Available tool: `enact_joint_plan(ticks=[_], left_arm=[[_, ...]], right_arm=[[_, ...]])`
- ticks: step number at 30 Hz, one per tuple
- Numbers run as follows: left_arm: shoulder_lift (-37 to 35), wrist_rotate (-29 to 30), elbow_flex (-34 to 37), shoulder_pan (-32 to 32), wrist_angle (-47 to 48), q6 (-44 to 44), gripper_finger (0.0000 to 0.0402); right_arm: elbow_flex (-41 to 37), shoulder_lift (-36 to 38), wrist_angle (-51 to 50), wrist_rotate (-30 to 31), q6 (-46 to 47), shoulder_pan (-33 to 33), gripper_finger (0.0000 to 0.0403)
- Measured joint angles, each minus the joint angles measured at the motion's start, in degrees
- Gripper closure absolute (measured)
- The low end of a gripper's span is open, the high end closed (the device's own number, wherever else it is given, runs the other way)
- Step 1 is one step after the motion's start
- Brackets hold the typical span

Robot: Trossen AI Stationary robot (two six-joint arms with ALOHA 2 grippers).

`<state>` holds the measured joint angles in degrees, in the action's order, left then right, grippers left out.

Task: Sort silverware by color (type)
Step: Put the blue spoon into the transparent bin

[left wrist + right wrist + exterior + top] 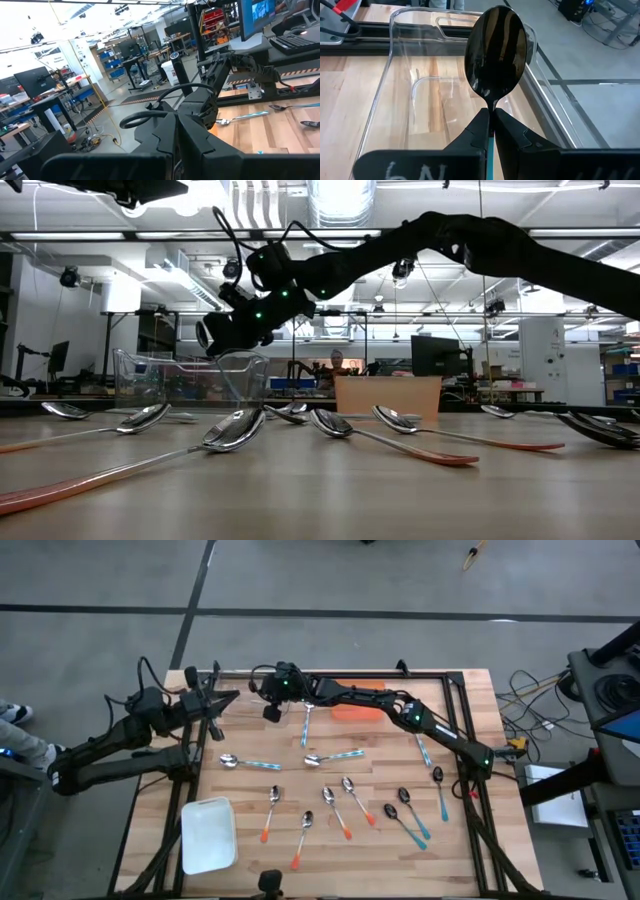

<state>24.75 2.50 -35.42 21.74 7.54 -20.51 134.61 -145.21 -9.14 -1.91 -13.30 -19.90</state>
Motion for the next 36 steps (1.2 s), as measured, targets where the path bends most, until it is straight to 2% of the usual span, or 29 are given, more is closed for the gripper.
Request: enact_joint_plan(ticks=[36], left_arm=[[0.00, 0.02, 0.00, 0.00, 0.17, 0.00, 0.0402]], right_arm=[[0.00, 0.09, -2.54, -0.04, 0.96, 0.06, 0.0390]])
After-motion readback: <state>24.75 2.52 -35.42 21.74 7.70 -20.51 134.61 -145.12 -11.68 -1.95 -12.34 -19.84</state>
